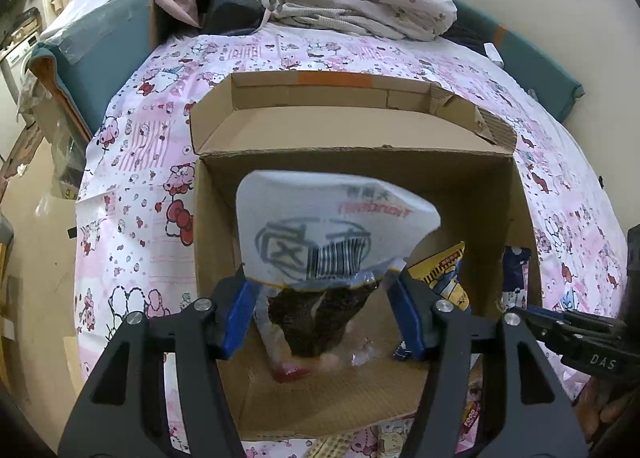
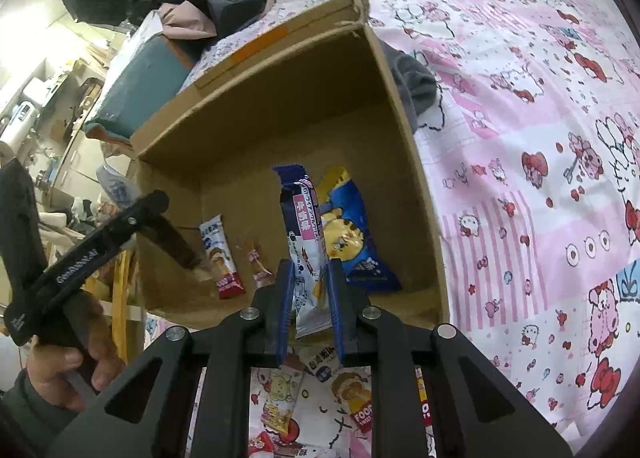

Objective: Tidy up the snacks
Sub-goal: 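Lower the jerky packet into the box with the left tool while the right tool carries a blue-white bar in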

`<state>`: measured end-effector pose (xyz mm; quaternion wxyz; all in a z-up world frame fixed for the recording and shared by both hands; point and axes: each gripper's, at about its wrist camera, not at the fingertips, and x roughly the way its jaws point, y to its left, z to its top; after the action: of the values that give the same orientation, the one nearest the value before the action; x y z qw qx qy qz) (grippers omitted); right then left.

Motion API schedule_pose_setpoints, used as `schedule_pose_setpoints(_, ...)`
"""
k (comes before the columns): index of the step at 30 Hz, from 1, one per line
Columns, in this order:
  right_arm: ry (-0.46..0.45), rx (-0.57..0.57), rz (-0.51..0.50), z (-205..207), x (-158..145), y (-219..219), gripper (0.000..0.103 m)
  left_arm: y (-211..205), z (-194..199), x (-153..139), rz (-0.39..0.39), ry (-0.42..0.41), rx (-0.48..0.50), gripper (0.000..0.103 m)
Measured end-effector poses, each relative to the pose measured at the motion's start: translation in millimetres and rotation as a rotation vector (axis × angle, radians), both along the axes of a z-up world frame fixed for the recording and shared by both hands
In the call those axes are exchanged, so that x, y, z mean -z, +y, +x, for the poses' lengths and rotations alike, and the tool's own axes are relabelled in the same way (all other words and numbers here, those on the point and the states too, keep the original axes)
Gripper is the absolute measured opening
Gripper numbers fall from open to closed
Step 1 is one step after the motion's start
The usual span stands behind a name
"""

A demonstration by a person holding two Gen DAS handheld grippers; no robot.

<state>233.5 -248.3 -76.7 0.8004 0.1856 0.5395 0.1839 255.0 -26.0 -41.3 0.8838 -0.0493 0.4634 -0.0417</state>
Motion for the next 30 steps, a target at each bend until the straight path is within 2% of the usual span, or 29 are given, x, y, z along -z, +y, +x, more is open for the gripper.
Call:
schedule_pose_setpoints(4, -0.007, -0.002, 0.011, 1, -1, 1, 0.021, -3, 0, 2, 0.009, 0.015, 0.015, 0.060)
schedule_pose_setpoints(6, -0.009, 0.003, 0.020, 2, -2, 0, 0.021, -2, 0, 2, -0.016, 0.031, 0.019, 0.069)
schedule_pose_setpoints(10, -0.046, 0.010, 0.043, 1, -10, -2, 0.021, 1, -2, -4, -0.025, 0.012, 0.009, 0.076)
schedule_pose_setpoints(12, -0.054, 0.016, 0.047, 2, -12, -3, 0.022, 2, -4, -8, -0.020, -0.007, 0.000, 0.091)
schedule_pose_setpoints(14, -0.049, 0.029, 0.048, 2, -11, -6, 0.029, 5, -5, -10, -0.035, -0.010, -0.009, 0.095)
schedule_pose_setpoints(15, -0.039, 0.036, 0.051, 3, -10, -8, 0.042, 5, -5, -10, -0.044, -0.003, -0.012, 0.095)
schedule_pose_setpoints(16, -0.033, 0.046, 0.055, 3, -9, -9, 0.063, 5, -5, -9, -0.048, 0.001, -0.012, 0.095)
schedule_pose_setpoints(17, -0.033, 0.056, 0.056, 3, -10, -10, 0.070, 6, -6, -9, -0.052, 0.003, -0.011, 0.095)
schedule_pose_setpoints(18, -0.040, 0.065, 0.055, 2, -11, -11, 0.073, 6, -7, -9, -0.051, 0.000, -0.013, 0.095)
schedule_pose_setpoints(21, -0.046, 0.066, 0.052, 1, -13, -12, 0.073, 7, -11, -10, -0.042, -0.011, -0.020, 0.095)
schedule_pose_setpoints(24, -0.034, 0.084, 0.059, -3, -15, -13, 0.073, 8, -17, -13, 0.000, -0.022, -0.038, 0.095)
schedule_pose_setpoints(30, -0.109, 0.086, 0.049, -26, -37, -13, 0.075, 23, -39, -25, 0.010, -0.064, -0.053, 0.095)
